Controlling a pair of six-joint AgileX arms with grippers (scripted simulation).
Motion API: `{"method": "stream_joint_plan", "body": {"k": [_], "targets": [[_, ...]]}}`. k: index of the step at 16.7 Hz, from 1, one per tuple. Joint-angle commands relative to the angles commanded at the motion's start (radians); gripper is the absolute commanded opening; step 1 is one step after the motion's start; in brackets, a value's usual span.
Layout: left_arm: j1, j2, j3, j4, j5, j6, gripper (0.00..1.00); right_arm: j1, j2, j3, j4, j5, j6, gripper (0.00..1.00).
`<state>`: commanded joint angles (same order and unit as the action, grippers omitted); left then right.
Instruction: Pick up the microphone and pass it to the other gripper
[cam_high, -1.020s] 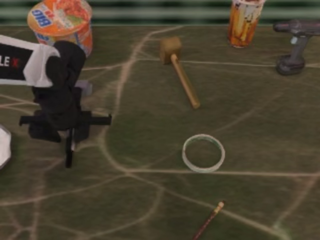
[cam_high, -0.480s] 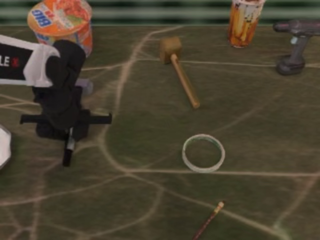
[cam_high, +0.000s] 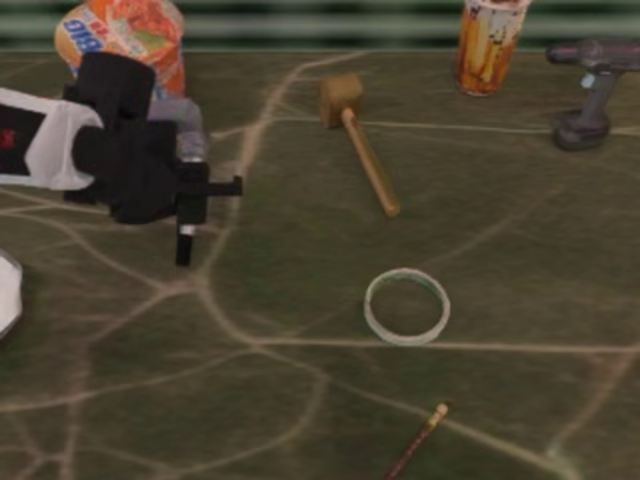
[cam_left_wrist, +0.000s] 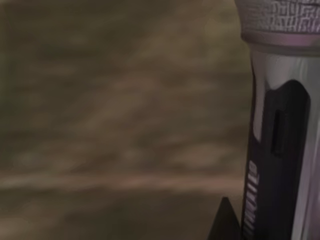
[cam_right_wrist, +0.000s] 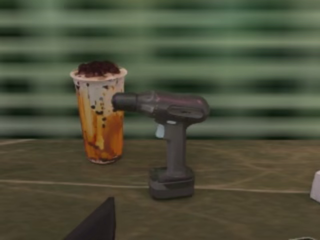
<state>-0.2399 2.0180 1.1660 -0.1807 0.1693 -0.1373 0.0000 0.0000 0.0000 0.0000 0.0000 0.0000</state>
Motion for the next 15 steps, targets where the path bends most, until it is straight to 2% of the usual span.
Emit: {"method": "stream_joint_plan", "body": {"k": [9,12,15], "targets": [[0.033,-0.176,-0.236,0.809,0.325,0.108,0.00,0.000,0.000,0.000,0.000,0.000,0.000,1.00],[0.041,-0.240,-0.286,0.976,0.402,0.138,0.00,0.000,0.000,0.000,0.000,0.000,0.000,1.00],[0.046,-0.278,-0.308,1.048,0.438,0.155,0.00,0.000,0.000,0.000,0.000,0.000,0.000,1.00]]}}
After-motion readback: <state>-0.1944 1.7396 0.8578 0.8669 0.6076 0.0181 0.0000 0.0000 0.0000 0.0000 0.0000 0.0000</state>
